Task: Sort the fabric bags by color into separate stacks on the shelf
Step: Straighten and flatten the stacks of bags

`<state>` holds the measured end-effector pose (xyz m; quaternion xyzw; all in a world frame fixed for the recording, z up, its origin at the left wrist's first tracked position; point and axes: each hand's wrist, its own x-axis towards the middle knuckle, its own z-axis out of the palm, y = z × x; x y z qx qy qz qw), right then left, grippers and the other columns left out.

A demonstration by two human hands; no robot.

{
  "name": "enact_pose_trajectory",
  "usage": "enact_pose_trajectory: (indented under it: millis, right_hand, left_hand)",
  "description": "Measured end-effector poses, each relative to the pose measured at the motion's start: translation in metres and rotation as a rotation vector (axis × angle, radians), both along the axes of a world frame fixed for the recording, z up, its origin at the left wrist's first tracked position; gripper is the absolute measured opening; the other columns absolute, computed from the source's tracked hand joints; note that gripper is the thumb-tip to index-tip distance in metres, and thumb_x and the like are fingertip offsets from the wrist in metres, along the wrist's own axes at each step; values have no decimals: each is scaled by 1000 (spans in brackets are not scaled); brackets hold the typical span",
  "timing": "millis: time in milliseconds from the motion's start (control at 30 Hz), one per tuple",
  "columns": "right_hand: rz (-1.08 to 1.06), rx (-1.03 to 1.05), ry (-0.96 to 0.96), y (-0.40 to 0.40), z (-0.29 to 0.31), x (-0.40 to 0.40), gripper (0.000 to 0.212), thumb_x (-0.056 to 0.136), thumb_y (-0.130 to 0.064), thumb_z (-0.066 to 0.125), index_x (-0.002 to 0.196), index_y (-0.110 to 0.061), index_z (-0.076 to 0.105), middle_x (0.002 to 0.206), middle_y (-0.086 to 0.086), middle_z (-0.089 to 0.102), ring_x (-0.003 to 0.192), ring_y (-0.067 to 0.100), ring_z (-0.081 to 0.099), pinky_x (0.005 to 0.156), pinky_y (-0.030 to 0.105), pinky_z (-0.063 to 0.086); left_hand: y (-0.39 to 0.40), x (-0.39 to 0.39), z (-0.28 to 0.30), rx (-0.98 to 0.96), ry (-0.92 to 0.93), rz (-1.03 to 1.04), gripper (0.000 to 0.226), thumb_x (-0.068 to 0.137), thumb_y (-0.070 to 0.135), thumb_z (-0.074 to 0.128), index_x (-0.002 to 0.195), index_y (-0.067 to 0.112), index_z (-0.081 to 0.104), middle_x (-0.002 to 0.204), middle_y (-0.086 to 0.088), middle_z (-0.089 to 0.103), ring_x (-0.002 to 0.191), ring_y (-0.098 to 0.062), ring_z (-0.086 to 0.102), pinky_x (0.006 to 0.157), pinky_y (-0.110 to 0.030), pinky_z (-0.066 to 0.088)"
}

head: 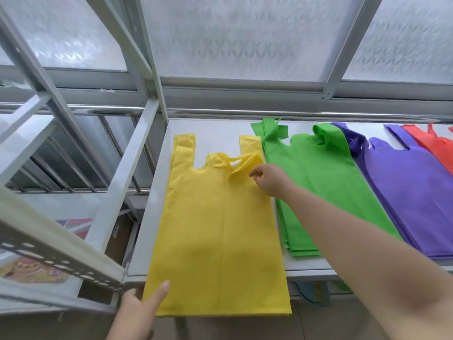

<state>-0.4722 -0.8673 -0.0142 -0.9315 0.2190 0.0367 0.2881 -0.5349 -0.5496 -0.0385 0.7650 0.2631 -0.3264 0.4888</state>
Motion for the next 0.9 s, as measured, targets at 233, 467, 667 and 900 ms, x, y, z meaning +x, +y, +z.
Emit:
enact_pose_trajectory:
  millis: [233,467,667,900]
  right_hand:
    - [-58,128,113,-27,-17,49,79,84,7,33,151,-28,9,150,15,32,60,9,36,50,20,34]
    - [-127,50,-94,6,-2,-5,53,92,-13,54,141,-3,37,146,14,41,134,26,39,111,34,29]
    - [-147,90,482,69,-1,-193,42,89,-60,41,101,-22,55,96,-6,60,89,12,58,82,28,50]
    - [-517,984,187,78,-21,-199,15,100,-18,42,108,-14,54,93,11,65,47,18,62,36,23,46]
  left_hand:
    - [10,7,-8,-296,229,-15,26,84,20,65,103,2,63,68,-11,69,42,-22,62,36,-21,45]
    - [7,7,-4,-391,293,-53,34,80,29,68,107,9,66,87,-13,69,63,-28,63,39,-22,46]
    - [2,9,-5,-447,356,27,34,82,22,67,109,1,63,88,-16,65,57,-26,59,38,-31,53]
    - [-4,6,1,-438,227,60,10,90,9,57,96,1,59,87,-15,64,69,-27,62,34,-26,51]
